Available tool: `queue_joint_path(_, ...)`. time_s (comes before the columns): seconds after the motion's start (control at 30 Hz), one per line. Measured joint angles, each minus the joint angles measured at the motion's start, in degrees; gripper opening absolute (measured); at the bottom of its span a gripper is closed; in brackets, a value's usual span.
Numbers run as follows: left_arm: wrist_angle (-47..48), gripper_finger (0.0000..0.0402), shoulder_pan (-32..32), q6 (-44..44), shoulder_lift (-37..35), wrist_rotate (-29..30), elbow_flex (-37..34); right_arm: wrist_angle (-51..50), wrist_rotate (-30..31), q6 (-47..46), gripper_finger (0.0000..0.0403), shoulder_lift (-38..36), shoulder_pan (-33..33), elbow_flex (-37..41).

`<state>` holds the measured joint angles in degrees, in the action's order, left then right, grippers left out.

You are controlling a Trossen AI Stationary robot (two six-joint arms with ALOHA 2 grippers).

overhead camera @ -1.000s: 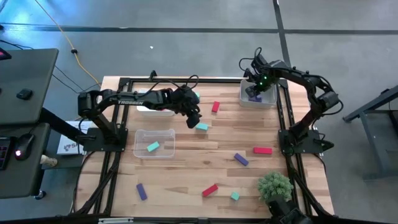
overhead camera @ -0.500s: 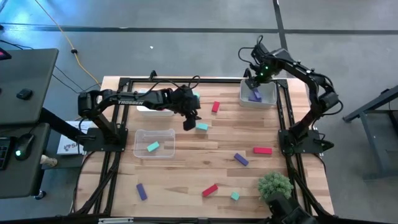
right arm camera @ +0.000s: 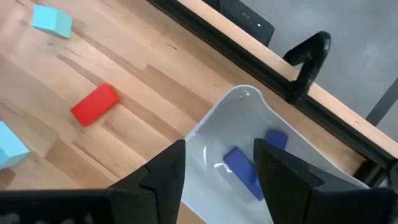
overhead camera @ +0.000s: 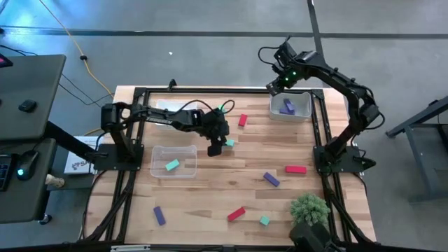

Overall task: Sort & place blocks by color
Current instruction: Put the light blue block into the transparent bin

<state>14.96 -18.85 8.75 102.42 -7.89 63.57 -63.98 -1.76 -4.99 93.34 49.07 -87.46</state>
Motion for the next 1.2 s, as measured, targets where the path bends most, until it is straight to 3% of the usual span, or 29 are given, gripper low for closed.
queue_joint_path(0.37, -0.2, 0.0193, 0.9, 2.8, 4.3, 0.9, 0.0, 0.0, 0.5, -1.3, 0.0178, 0.0, -3.8, 0.1)
queue_joint_path(0.57, -1.5, 0.0193, 1.7, 4.1, 5.0, 4.9, -0.1, 0.0, 2.8, -2.3, 0.0178, 0.0, -5.0, 0.1)
queue_joint_path(0.97, -2.2, 0.0184, 1.7, 7.1, 5.1, 5.0, 0.0, 0.0, 2.8, -3.1, 0.0178, 0.0, -5.6, 0.2)
queue_joint_path(1.2, -2.3, 0.0175, 2.0, 5.2, 8.8, 5.0, -0.1, 0.0, 2.8, -4.1, 0.0178, 0.0, -5.6, 0.2)
